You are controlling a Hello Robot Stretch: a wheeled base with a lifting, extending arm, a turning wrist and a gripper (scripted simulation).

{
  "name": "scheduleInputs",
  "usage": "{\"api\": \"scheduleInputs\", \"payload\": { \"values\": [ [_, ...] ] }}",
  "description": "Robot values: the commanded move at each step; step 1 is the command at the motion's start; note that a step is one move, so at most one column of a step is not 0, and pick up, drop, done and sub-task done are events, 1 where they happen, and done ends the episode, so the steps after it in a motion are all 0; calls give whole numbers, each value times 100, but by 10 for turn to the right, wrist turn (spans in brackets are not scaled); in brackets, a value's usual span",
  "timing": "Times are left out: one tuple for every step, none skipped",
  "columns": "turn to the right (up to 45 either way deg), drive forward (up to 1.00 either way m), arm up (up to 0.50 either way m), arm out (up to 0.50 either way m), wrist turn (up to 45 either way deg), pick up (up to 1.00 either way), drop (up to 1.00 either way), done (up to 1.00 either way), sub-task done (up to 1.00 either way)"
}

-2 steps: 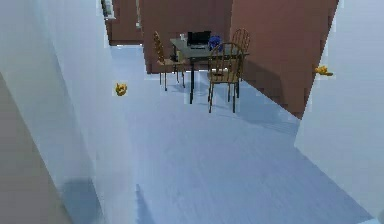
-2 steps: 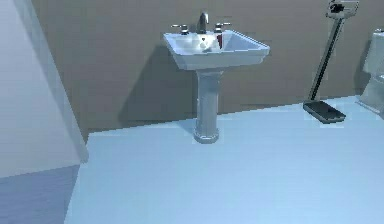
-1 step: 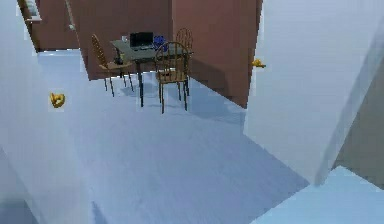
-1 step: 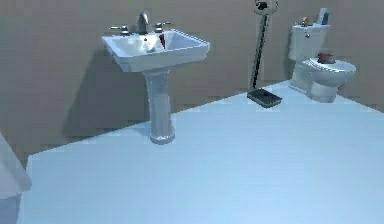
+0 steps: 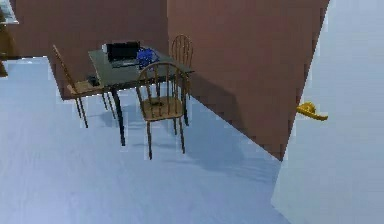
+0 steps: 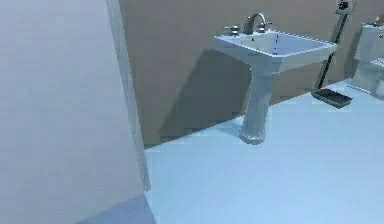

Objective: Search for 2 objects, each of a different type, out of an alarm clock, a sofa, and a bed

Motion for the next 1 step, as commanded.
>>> {"api": "scheduleInputs", "payload": {
  "values": [
    [90,0,0,0,0,0,0,0,0]
  ]
}}
